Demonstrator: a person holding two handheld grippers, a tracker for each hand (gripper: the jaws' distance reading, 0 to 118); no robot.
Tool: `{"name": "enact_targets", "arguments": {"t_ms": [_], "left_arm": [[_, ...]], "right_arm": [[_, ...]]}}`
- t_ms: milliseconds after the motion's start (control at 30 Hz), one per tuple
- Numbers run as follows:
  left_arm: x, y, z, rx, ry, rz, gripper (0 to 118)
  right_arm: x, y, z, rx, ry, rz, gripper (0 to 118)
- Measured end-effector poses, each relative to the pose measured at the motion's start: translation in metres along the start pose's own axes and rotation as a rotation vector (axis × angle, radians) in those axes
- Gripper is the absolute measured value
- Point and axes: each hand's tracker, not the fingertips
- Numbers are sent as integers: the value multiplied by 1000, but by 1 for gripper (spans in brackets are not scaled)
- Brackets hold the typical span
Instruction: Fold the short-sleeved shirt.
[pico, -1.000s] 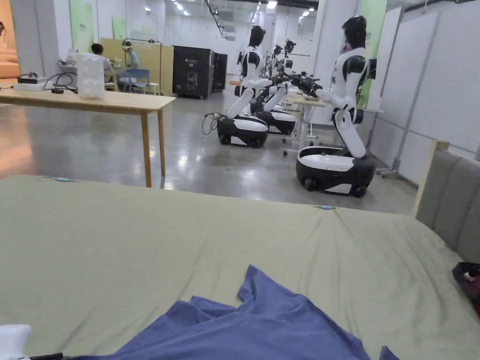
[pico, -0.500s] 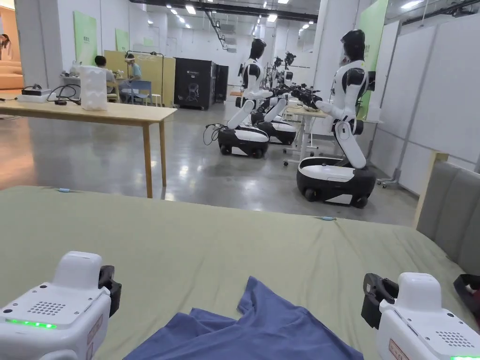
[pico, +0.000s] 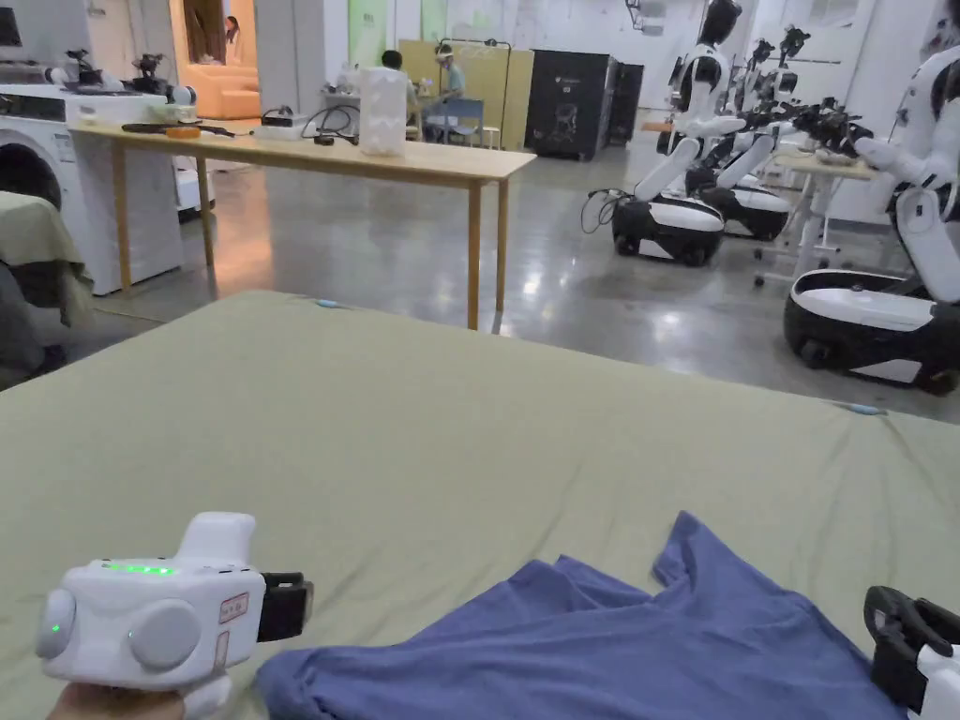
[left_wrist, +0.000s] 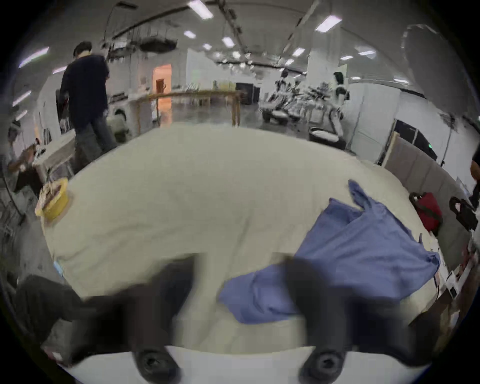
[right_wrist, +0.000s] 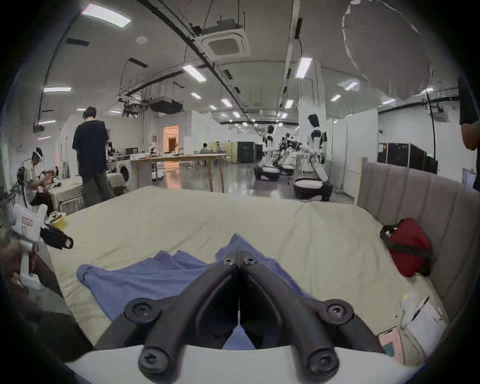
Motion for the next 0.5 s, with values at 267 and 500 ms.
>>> {"name": "enact_targets", "arguments": {"t_ms": [267, 500], "left_arm": [[9, -30, -76, -128, -9, -47, 113], [18, -38, -81, -176, 10, -125, 3]], "right_arm": [[-1, -18, -28, -79, 24, 12, 0], [26, -5, -56, -146, -21, 13, 0]]}}
